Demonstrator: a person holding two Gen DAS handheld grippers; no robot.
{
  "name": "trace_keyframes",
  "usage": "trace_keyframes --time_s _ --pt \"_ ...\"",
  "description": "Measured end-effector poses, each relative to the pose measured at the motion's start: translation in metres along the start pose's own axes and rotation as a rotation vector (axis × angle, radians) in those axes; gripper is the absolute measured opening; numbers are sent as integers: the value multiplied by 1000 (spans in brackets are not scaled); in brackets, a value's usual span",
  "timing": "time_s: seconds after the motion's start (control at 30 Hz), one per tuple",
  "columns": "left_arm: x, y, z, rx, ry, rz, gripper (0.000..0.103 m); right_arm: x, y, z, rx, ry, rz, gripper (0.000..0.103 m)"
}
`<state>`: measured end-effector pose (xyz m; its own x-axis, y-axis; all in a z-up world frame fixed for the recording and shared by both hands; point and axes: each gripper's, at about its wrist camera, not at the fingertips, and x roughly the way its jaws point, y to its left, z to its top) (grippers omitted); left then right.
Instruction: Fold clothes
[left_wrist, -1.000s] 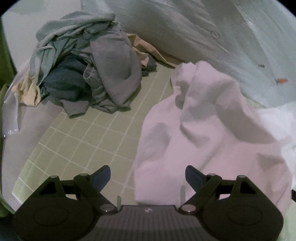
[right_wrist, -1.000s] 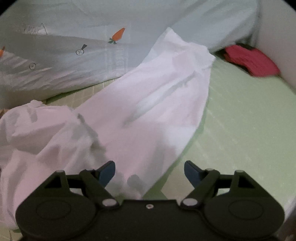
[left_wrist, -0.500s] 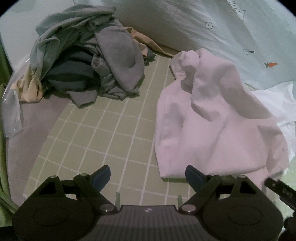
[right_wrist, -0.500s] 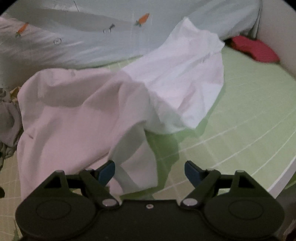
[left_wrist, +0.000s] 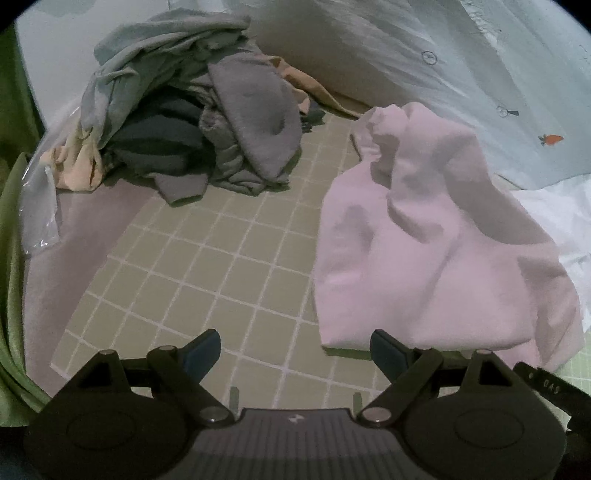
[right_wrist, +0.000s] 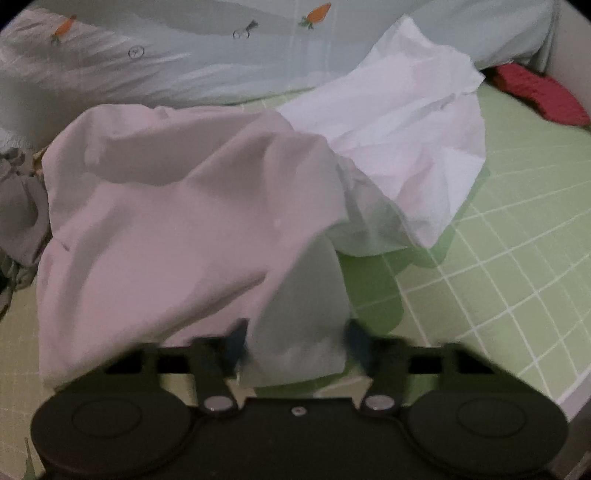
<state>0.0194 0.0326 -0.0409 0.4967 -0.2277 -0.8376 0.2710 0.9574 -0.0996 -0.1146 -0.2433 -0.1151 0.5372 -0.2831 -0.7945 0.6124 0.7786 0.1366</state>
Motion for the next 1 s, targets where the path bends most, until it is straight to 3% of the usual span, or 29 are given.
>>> trace_keyframes --time_s 0.07,0.1,0.3,0.5,0.63,0.73,0.83,0.87,0.93,1.0 --pt "2 -9 1 -11 -3 2 88 2 -8 4 -17 8 20 11" --pt "2 -15 2 -21 -8 1 88 2 -14 7 -29 1 22 10" --pt "6 -63 14 -82 -47 -10 88 1 -79 54 -64 -121 -39 6" --pt "10 -110 32 -138 -99 -26 88 14 -150 161 -118 -288 -119 7" --pt "18 -130 46 -180 -129 -25 88 30 -164 236 -147 -384 -114 7" --pt "30 -139 61 -215 -122 -62 88 56 -161 270 -190 -374 -110 8" --pt "43 -148 76 -245 -100 -116 88 83 -162 273 -190 -292 -127 25" --pt "48 -150 82 -250 -91 -143 88 81 -169 266 -164 -283 -117 34" --pt "63 -156 91 -256 -58 -177 88 79 -183 254 -111 -265 -97 42" --pt "77 -158 98 -263 -19 -193 88 76 -197 240 -59 -245 -78 62"
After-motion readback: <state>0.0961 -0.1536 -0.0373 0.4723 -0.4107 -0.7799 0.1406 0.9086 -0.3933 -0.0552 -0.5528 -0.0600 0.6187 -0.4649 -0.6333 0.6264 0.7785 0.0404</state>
